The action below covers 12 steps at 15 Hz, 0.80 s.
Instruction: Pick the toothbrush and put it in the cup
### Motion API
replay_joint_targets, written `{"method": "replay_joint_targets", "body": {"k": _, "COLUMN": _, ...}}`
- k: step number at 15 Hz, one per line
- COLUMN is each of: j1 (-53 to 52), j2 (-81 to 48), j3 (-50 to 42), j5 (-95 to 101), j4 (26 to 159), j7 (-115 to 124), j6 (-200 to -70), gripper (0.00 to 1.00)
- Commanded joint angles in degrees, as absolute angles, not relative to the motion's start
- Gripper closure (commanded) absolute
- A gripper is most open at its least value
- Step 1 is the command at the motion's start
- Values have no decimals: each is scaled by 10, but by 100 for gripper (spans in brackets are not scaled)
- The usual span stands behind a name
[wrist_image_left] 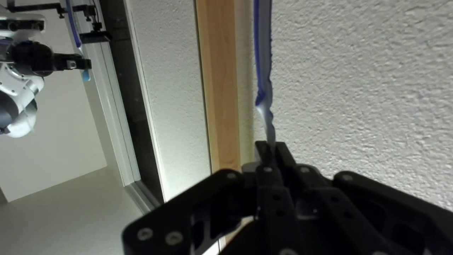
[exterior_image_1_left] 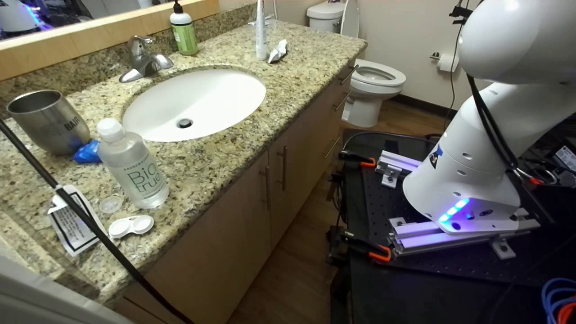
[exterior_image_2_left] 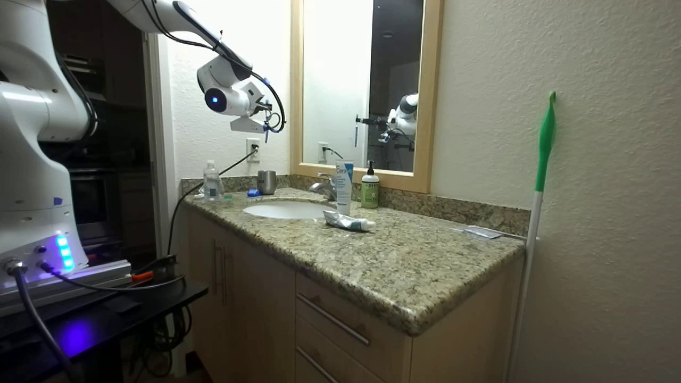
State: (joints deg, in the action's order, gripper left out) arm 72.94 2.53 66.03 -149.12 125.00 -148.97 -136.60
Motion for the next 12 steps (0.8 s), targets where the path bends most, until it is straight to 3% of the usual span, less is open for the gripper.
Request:
{"method": "replay_joint_targets", "body": {"k": 1, "j1": 729, "j2": 17, "j3": 686, "j5": -1491, "j4": 1267, "j7": -1489, "j6": -1342, "gripper": 99}}
{"method": "replay_joint_targets", "body": {"k": 4, "j1": 725, "j2": 18, "j3": 684, "j5": -1492, "j4": 1260, "j7": -1489, "j6": -1355, "gripper": 94}}
{"method": "replay_joint_targets", "body": {"k": 12, "j1": 731, "j2": 21, "j3": 710, "j5": -1489, "j4": 1264, "j7": -1489, "j6": -1372, "gripper": 99}}
